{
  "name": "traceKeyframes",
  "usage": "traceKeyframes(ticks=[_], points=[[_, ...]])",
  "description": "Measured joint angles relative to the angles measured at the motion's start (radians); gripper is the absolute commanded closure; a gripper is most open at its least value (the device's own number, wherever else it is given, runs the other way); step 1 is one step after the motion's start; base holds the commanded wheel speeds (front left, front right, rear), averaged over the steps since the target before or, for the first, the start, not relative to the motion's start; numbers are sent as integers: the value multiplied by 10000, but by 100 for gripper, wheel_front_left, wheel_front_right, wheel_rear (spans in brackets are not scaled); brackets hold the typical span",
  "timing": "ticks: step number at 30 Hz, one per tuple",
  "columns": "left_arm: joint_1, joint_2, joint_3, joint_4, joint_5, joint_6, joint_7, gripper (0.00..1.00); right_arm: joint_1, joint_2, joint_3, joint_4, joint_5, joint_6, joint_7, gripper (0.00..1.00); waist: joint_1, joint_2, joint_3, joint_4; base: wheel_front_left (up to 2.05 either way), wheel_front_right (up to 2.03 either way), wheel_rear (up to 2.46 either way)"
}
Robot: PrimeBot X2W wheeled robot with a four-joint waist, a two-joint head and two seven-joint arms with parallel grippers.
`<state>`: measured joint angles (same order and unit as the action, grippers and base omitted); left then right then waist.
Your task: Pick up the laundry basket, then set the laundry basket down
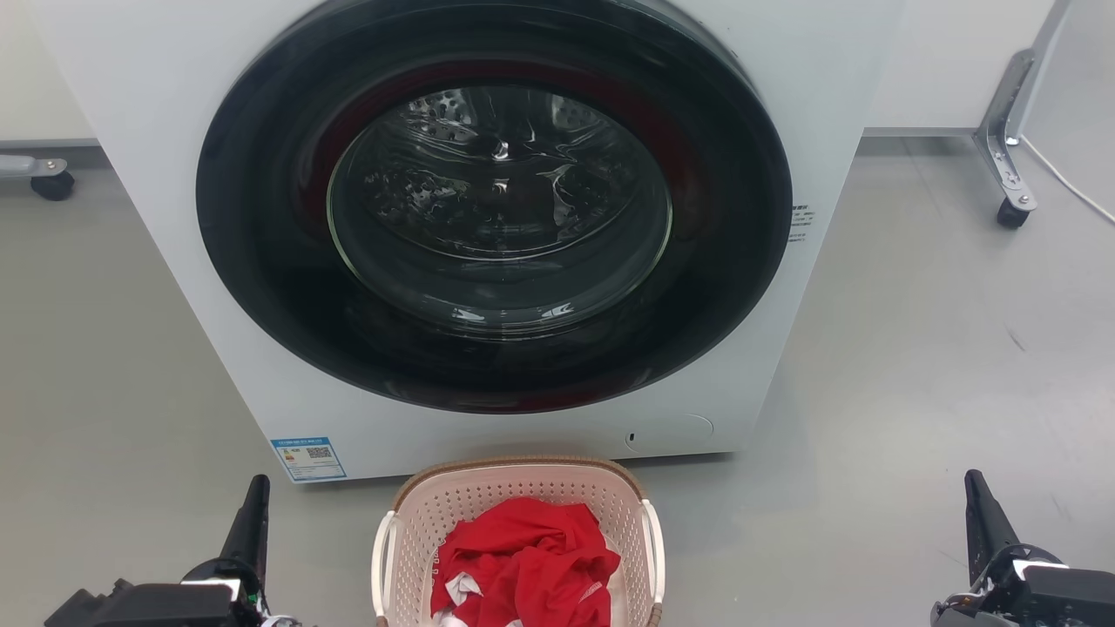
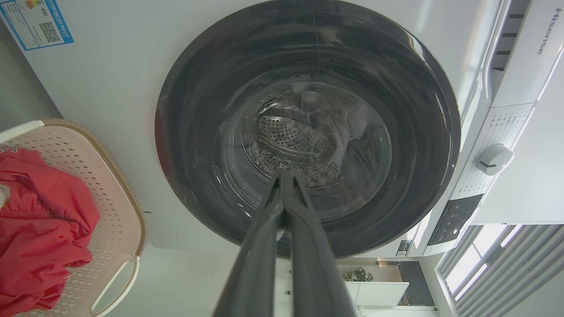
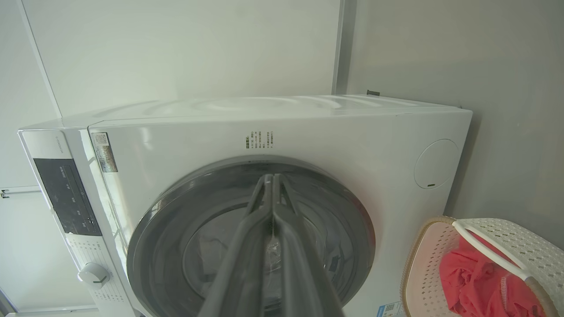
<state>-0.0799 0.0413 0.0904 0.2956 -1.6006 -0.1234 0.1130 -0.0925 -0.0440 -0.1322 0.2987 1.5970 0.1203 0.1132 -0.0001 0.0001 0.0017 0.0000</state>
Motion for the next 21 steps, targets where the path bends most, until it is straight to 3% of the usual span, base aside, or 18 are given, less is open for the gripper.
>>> traceKeyframes(ticks=[21], points=[[0,-4,-2,2,0,0,0,100,0,0,0,0,0,0,0,100,1,0,0,0,0,0,0]])
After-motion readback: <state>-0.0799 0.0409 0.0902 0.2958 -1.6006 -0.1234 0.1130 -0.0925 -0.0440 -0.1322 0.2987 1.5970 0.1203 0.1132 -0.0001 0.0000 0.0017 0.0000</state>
